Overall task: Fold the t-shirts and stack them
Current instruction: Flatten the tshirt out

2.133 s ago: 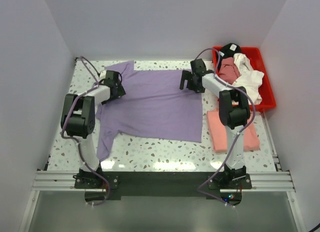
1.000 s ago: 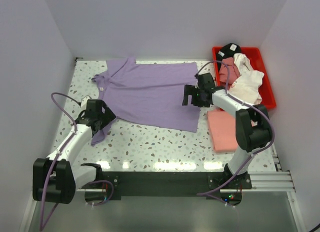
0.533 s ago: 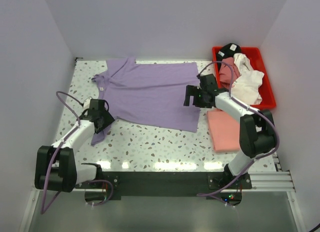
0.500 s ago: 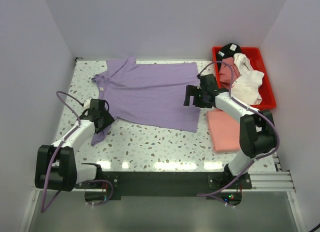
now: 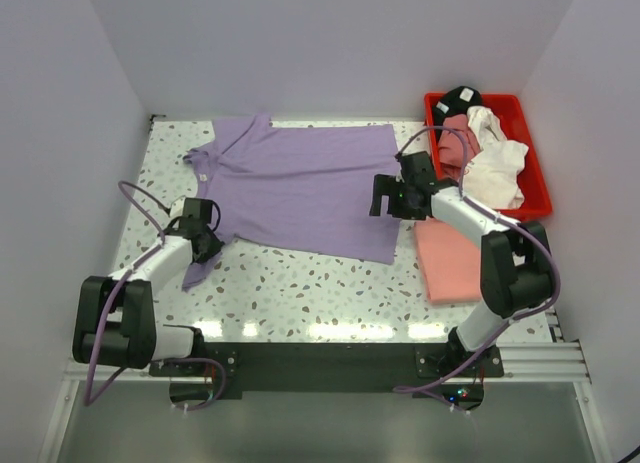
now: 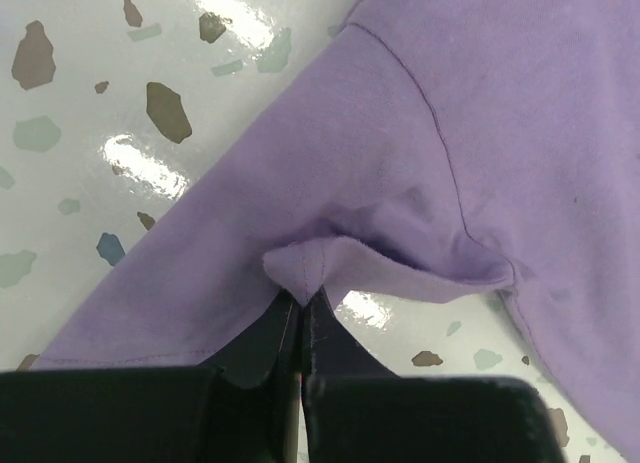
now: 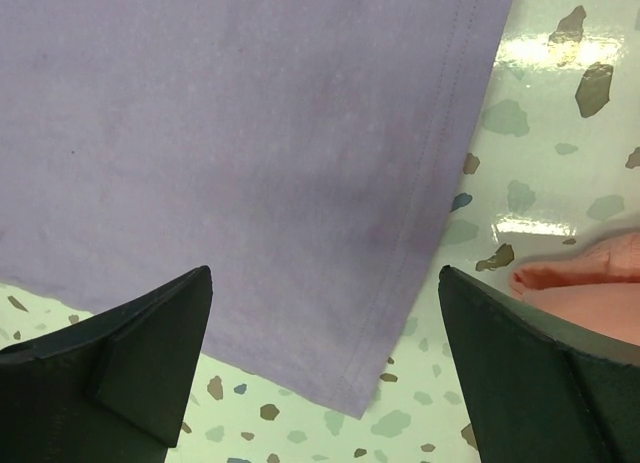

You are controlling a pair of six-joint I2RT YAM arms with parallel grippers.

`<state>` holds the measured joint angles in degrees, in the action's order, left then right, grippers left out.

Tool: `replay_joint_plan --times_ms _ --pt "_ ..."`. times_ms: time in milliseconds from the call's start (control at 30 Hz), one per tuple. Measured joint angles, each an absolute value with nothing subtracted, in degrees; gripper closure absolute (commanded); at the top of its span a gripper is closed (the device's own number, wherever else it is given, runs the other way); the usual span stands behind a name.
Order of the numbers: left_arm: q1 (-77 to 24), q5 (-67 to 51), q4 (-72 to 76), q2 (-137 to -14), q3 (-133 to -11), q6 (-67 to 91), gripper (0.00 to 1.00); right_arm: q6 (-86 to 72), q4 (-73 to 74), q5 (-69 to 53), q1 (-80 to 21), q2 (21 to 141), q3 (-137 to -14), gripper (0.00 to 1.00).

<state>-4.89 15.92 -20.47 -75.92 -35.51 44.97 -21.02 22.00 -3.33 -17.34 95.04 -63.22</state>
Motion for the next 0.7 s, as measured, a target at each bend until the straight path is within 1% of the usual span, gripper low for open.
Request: replay_joint_plan --times_ms 133,267,433,700 --pt "-4.9 14.7 -20.1 -75.7 -35.0 44.7 1.00 -21.0 22.0 -2.5 -17.3 94.2 -62.7 0.01" --pt "-6.4 13.8 -20.4 -72.9 -34.6 44.8 1.00 -21.1 22.0 -2.5 -17.3 93.3 -62.2 0.01" --pt "-13.2 15.0 -22.4 -68.9 -35.8 45.8 1.00 -21.4 22.1 -2.5 -17.3 92.8 -62.0 0.01" --pt "-22.9 16.0 -25.5 -71.5 -39.2 49.1 1.00 -21.4 22.3 -2.5 -17.3 92.1 -61.7 0.01"
